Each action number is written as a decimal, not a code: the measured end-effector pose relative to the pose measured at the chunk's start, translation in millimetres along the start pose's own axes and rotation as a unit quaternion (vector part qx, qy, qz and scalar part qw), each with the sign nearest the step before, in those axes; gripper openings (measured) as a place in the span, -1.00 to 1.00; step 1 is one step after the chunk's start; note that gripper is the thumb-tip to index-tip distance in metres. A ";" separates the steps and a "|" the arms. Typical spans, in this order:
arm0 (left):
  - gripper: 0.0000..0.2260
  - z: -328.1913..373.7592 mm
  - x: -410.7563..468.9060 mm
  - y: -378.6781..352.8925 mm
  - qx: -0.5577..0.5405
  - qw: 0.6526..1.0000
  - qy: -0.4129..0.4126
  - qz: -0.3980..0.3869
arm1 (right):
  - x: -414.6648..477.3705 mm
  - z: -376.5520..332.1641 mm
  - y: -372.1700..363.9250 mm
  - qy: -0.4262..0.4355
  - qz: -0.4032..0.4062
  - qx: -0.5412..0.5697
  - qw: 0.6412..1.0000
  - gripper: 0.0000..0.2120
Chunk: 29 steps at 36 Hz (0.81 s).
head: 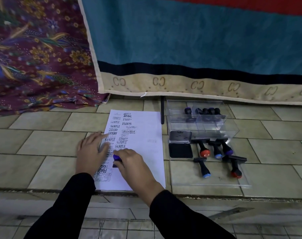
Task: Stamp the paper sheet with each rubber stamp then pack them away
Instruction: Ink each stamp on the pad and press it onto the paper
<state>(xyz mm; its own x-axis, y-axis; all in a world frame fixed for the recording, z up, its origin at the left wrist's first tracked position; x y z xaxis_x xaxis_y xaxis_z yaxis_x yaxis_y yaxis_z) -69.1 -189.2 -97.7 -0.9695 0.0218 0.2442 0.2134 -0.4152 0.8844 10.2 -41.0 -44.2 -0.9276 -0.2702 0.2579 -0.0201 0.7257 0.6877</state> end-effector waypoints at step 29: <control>-0.67 -2.0 2.8 1.3 -0.009 1.000 -0.013 0.014 | -80.2 101.1 183.1 -0.164 0.379 0.108 0.904 -0.64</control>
<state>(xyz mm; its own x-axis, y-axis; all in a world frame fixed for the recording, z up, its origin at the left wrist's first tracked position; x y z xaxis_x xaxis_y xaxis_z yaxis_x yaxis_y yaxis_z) -71.8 -191.5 -96.7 -0.9597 0.0337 0.2789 0.2376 -0.4321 0.8699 43.2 177.6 -7.6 -0.7654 0.5333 0.3602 0.6283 0.7403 0.2390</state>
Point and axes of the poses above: each hand's wrist, its own x-axis towards the middle knuckle, its own y-axis out of the back of the hand, z = x × y, the point moved 6 cm from there along x, towards the middle knuckle, and after that the axes turned 5 degrees about x, right-handed, at the moved point
